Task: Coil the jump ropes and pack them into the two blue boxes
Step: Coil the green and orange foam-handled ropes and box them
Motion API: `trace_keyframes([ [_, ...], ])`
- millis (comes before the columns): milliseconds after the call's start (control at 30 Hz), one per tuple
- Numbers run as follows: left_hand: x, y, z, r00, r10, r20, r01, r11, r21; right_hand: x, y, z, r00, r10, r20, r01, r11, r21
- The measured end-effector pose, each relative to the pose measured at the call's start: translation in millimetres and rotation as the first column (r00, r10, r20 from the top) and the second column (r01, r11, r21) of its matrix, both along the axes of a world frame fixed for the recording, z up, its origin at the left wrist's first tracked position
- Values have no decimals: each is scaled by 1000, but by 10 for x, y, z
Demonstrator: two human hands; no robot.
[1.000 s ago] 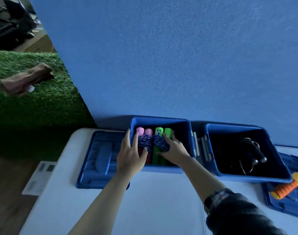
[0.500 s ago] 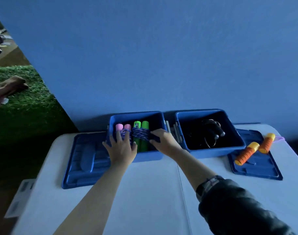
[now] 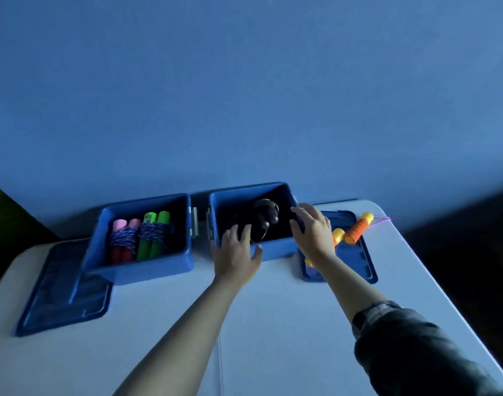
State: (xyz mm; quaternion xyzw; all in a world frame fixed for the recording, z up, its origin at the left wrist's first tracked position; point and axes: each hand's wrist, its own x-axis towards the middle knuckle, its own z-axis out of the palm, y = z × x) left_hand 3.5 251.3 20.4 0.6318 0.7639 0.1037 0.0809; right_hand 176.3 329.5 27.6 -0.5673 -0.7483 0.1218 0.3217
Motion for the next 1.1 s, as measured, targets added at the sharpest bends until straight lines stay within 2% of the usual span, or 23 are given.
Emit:
trace_keyframes([
  [100, 614, 246, -3, 998, -60, -7, 61, 997, 45, 675, 224, -121, 996, -87, 17, 88, 993, -82],
  [233, 1246, 542, -93, 992, -122, -31, 123, 992, 25, 1289, 565, -332, 987, -142, 81, 159, 952, -261],
  [333, 1594, 714, -215, 975, -199, -96, 202, 979, 24, 1567, 774, -502, 979, -127, 160, 184, 892, -414],
  [433, 1801, 852, -412, 957, -264, -122, 268, 963, 15, 1731, 941, -681, 987, -107, 121, 155, 837, -524],
  [533, 1922, 966, -485, 937, -307, -166, 291, 950, -112, 1807, 1078, -838, 992, -100, 72, 123, 793, -597],
  [600, 1964, 1016, -527, 941, -286, -184, 244, 944, -221, 1837, 1130, -908, 994, -83, 68, 107, 763, -638],
  [700, 1977, 1037, -622, 951, -252, -177, 187, 930, -316, 1881, 1151, -995, 997, -27, 68, 65, 737, -673],
  [833, 1999, 1037, -693, 960, -234, -155, 165, 917, -363, 1957, 1081, -1034, 996, -17, 92, 72, 762, -643],
  [1000, 2048, 1007, -669, 994, -91, 62, 107, 928, -358, 2067, 829, -935, 995, -101, -16, 74, 815, -575],
  [1100, 2064, 902, -641, 989, -74, 125, 111, 938, -327, 2117, 514, -860, 991, -123, -59, 69, 827, -558],
])
